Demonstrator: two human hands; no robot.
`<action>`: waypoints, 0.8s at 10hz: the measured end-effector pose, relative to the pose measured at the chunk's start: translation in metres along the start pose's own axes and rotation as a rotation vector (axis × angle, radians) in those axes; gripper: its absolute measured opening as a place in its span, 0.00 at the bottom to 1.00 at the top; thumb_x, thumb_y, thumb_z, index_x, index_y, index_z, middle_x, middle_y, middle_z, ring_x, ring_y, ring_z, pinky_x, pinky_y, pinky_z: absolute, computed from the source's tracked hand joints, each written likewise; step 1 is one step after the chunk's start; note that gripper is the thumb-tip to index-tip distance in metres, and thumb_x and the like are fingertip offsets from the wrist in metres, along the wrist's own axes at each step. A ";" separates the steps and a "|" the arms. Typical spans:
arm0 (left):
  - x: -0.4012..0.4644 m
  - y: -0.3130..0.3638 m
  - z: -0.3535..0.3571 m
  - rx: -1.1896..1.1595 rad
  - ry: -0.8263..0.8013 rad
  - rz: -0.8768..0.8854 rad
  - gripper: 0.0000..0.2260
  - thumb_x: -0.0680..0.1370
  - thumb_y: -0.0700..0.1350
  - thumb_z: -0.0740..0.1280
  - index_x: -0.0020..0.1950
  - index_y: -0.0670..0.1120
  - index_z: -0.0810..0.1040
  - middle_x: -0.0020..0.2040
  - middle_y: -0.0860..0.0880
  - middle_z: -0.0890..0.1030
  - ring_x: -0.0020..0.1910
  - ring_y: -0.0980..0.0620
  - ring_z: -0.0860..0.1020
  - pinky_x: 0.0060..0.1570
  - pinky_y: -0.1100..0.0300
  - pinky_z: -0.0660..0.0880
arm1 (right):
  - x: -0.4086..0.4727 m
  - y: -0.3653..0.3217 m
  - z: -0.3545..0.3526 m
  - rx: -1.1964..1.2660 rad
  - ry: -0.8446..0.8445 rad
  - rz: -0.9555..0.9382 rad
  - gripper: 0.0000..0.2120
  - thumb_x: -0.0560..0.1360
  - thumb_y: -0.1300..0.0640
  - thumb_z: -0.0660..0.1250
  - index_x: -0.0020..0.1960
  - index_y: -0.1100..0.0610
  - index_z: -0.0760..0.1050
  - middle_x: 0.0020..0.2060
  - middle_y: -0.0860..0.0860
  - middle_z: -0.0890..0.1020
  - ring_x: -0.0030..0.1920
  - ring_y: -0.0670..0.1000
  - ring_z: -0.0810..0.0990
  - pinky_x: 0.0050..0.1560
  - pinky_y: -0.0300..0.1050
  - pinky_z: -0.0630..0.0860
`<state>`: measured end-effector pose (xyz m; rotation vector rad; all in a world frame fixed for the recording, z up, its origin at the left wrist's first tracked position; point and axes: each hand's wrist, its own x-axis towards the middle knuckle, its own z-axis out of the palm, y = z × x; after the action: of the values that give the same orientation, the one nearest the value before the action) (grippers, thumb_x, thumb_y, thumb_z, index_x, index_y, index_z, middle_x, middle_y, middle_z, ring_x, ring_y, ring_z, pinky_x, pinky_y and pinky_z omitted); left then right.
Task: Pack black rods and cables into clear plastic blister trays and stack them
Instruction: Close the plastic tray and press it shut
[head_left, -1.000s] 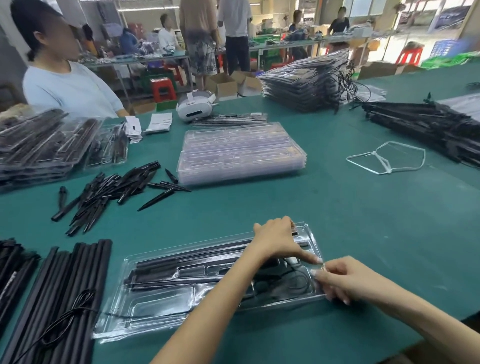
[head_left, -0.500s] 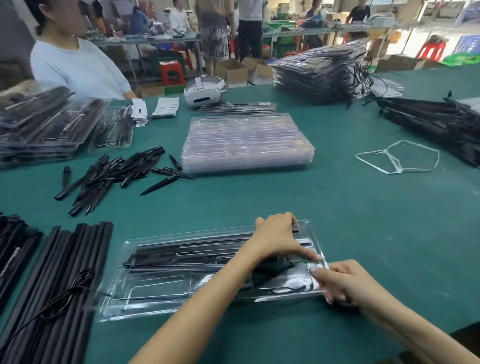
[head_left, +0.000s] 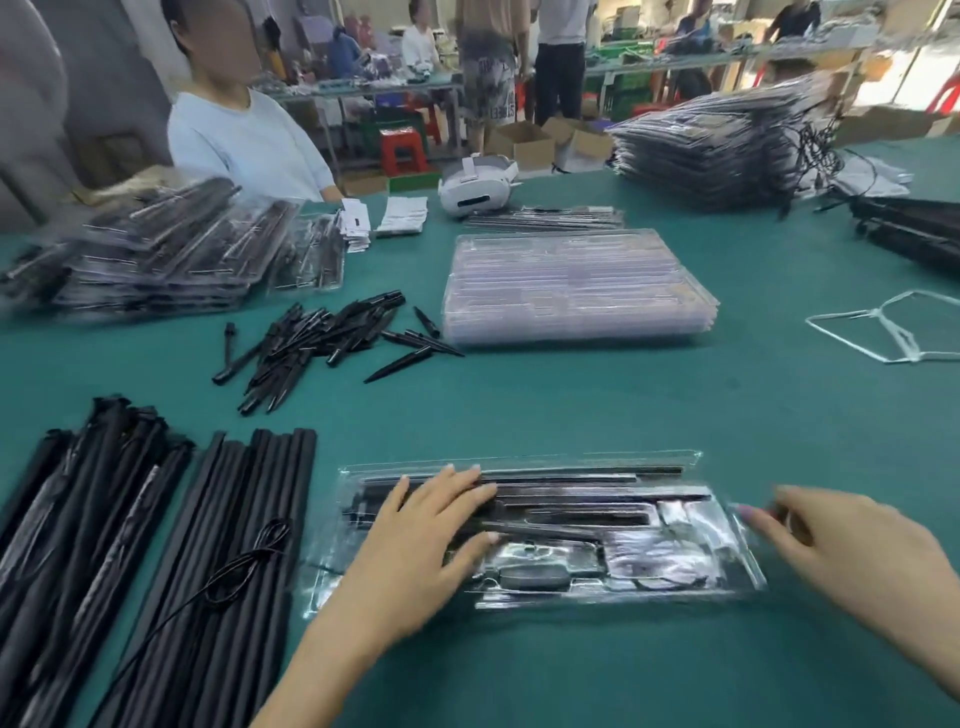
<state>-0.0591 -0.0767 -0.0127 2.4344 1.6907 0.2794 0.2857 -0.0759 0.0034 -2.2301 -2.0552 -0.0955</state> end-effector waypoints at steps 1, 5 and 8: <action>-0.016 0.010 -0.006 0.007 0.013 0.027 0.23 0.81 0.61 0.50 0.76 0.63 0.53 0.76 0.66 0.48 0.73 0.67 0.40 0.73 0.59 0.34 | -0.006 -0.024 -0.013 0.319 0.265 -0.234 0.10 0.74 0.40 0.63 0.39 0.44 0.74 0.33 0.39 0.75 0.35 0.45 0.75 0.31 0.44 0.72; -0.065 0.099 0.021 -2.136 0.170 -0.940 0.17 0.78 0.25 0.56 0.66 0.31 0.67 0.53 0.32 0.76 0.42 0.39 0.75 0.44 0.48 0.72 | -0.032 -0.113 0.039 0.133 0.343 -0.883 0.23 0.73 0.43 0.60 0.56 0.56 0.82 0.53 0.49 0.83 0.49 0.51 0.83 0.50 0.44 0.78; -0.036 0.111 0.030 -1.951 0.579 -1.077 0.22 0.72 0.28 0.69 0.49 0.48 0.60 0.41 0.39 0.76 0.31 0.49 0.72 0.33 0.57 0.74 | -0.055 -0.135 0.033 0.247 0.547 -0.871 0.16 0.77 0.54 0.60 0.40 0.60 0.84 0.34 0.52 0.81 0.31 0.52 0.77 0.34 0.44 0.72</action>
<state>0.0370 -0.1494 -0.0170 0.0124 1.2302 1.4716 0.1459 -0.1155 -0.0310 -0.8996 -2.3364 -0.4281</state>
